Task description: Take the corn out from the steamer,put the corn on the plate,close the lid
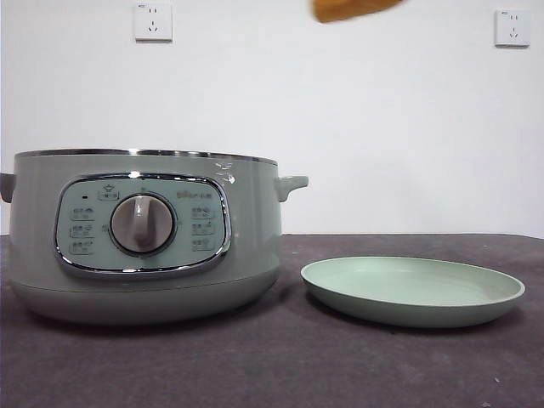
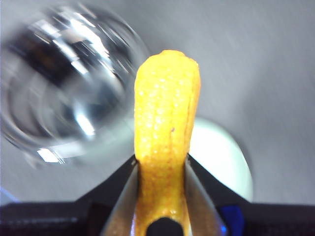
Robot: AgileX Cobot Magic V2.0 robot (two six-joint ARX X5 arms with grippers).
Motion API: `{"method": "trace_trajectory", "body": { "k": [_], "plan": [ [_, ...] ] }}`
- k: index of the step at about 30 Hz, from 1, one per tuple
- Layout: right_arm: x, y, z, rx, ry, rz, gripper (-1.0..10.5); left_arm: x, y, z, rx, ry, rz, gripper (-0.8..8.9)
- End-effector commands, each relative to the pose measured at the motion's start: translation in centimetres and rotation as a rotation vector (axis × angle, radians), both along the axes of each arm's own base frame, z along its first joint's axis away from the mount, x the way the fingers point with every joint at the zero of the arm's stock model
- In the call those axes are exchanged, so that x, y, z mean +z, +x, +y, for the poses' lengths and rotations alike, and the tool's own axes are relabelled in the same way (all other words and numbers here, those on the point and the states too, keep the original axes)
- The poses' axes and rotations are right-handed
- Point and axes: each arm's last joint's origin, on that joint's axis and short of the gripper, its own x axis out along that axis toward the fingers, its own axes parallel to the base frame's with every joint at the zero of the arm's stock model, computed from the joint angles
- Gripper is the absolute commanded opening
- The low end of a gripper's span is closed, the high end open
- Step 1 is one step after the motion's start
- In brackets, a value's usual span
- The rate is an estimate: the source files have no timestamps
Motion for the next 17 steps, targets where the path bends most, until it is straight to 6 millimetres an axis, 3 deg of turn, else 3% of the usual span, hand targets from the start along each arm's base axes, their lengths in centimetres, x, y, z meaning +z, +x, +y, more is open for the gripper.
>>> {"method": "trace_trajectory", "body": {
  "k": [1, 10, 17],
  "plan": [
    [-1.2, 0.6, -1.8, -0.071, -0.062, 0.117, -0.1, 1.1, -0.1, -0.1, -0.024, -0.052, -0.069, -0.09],
    [-4.0, 1.2, -4.5, -0.211, -0.098, 0.263, -0.1, 0.7, 1.0, -0.9, -0.103, -0.078, -0.037, -0.09],
    [-8.9, 1.3, -4.5, -0.216, -0.142, 0.356, -0.1, 0.4, 1.9, -1.3, -0.102, -0.07, -0.012, -0.09]
  ]
}}
